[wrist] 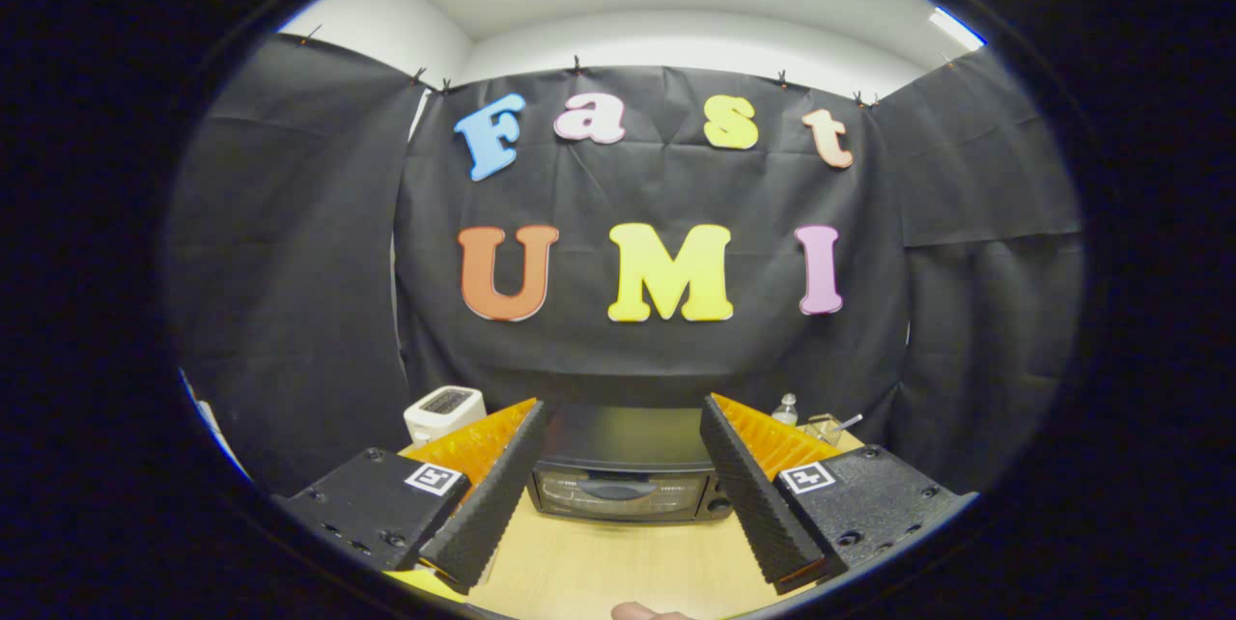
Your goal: Open the toaster oven, put the food inside, and close the toaster oven door.
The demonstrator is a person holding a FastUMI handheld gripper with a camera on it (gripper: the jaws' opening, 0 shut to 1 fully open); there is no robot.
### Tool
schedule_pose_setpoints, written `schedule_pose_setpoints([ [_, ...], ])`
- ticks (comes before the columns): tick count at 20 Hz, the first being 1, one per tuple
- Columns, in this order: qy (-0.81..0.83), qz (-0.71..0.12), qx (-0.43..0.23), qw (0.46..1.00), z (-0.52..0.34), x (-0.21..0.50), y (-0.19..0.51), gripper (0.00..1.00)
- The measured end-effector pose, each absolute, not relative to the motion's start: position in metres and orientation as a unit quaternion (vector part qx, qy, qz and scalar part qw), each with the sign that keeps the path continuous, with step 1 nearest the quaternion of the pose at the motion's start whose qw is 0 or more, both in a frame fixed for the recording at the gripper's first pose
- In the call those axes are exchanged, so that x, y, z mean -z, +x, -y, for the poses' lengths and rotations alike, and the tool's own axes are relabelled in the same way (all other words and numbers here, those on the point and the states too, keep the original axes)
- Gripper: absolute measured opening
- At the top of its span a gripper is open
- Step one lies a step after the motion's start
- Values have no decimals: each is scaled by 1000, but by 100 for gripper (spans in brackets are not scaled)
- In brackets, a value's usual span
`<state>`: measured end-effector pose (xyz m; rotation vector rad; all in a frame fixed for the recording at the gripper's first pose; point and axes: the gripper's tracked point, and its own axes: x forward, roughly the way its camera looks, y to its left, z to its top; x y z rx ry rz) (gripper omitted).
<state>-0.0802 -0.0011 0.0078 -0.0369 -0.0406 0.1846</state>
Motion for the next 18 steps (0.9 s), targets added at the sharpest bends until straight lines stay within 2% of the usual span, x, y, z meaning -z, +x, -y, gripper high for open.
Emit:
schedule_pose_setpoints([
  [4, 0, 65, -43, 997, 39, -37, -116, 100],
  [8, -26, 65, -78, 995, 44, -3, -149, 100],
  [12, -8, 98, -108, 989, 43, -5, -180, 100],
  [18, 18, 101, -90, 991, 64, 9, -169, 100],
])
